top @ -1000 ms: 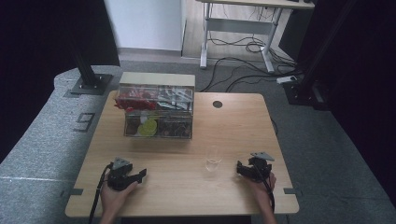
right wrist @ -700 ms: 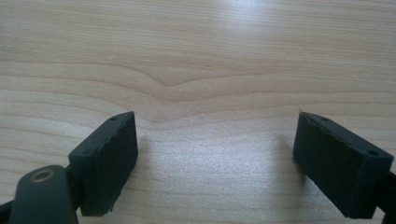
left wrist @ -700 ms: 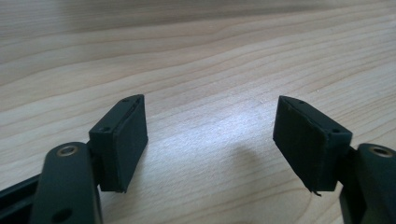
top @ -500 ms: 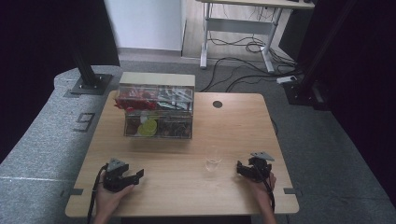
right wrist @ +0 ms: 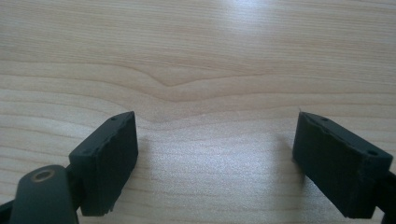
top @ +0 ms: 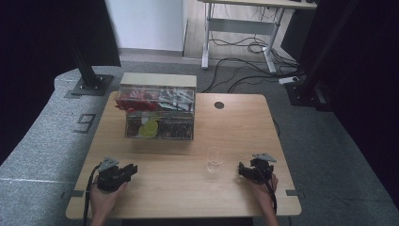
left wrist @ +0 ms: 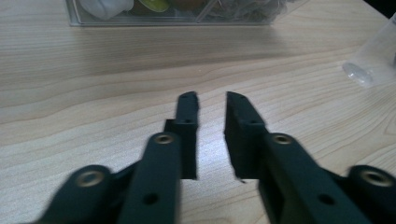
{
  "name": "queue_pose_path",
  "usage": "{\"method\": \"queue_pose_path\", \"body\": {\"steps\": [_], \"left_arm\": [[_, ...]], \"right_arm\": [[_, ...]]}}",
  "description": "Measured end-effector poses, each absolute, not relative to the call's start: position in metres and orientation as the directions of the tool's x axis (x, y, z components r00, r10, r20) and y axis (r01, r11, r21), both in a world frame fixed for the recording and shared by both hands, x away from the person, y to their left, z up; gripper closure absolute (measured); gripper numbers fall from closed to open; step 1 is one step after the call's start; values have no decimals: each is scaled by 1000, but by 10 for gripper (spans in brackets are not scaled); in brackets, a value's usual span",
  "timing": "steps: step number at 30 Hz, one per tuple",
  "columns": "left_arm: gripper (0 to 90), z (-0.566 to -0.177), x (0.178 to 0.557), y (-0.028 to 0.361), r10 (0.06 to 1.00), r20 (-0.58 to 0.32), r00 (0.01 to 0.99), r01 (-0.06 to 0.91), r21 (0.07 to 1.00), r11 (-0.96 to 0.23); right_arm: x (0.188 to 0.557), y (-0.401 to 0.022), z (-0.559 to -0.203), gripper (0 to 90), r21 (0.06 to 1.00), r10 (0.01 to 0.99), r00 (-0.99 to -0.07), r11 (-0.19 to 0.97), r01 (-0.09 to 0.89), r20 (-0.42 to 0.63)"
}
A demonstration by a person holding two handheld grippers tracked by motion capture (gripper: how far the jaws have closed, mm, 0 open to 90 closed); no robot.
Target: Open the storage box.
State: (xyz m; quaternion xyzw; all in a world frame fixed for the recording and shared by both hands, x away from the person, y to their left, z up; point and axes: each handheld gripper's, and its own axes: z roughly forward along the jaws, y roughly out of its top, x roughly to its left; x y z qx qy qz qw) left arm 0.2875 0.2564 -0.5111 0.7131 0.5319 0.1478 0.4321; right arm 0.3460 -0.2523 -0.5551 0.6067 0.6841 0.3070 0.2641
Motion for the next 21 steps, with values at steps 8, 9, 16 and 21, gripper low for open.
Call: {"method": "queue_pose_path", "body": {"steps": [8,9,16,21], "left_arm": [[892,-499,295,254,888,-231,398,599,798,-61],[895,-497,297,253,889,-227,399,595,801,-63],[900,-489,305,247,885,-217,412,582,810,-73],[900,-492,312,249,883,-233,407,599,798,-65]], "right_arm": [[346,-252,-555,146,740,992,-124,75,668,11],[346,-252,-555,146,741,992,-123,74,668,11],[347,-252,-555,145,740,993,-121,73,668,12],[347,-252,-555,145,739,993,-122,73,670,12]]}}
